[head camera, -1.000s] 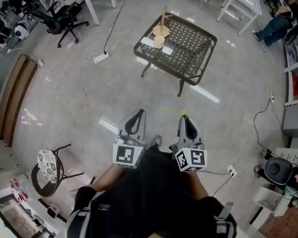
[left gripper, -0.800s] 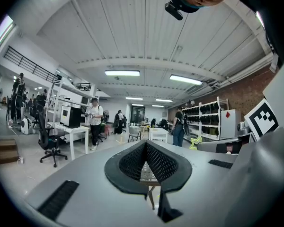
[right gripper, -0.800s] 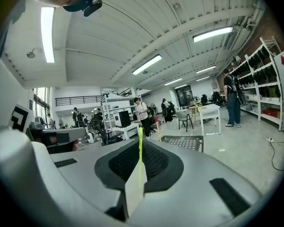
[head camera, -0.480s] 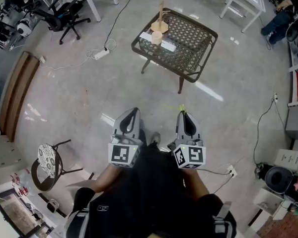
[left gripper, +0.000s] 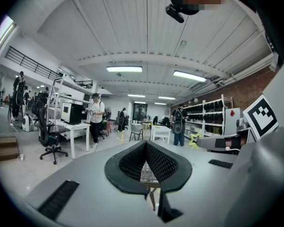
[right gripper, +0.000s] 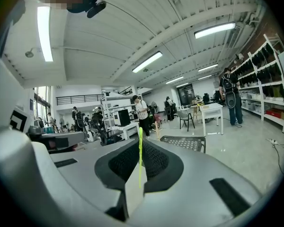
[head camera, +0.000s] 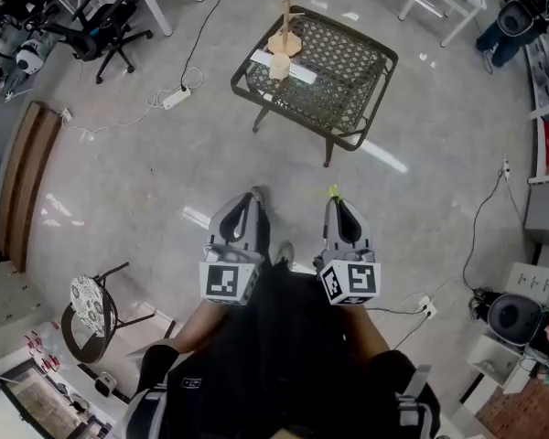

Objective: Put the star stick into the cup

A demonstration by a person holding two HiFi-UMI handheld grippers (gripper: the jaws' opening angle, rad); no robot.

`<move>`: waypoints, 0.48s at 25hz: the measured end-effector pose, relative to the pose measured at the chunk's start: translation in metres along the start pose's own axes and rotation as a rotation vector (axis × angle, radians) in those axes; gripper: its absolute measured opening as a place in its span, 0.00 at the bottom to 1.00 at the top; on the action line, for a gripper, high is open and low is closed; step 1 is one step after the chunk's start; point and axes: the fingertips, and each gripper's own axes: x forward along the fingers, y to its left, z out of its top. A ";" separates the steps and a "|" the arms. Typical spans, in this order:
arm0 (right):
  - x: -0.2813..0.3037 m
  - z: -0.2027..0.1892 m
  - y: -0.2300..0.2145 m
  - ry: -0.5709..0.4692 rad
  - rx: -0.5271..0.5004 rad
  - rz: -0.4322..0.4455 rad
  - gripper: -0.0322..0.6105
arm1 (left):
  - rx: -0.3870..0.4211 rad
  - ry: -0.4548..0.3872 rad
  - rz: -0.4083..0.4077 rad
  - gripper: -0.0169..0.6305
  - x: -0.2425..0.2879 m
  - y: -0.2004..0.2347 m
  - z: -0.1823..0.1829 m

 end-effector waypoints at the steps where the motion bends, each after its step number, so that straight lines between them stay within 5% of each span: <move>1: 0.008 0.001 -0.001 0.002 0.001 -0.004 0.08 | -0.005 0.000 -0.001 0.05 0.007 0.005 0.000; 12: 0.117 0.031 -0.015 0.017 0.000 -0.035 0.08 | -0.032 -0.020 -0.026 0.05 0.114 0.067 0.029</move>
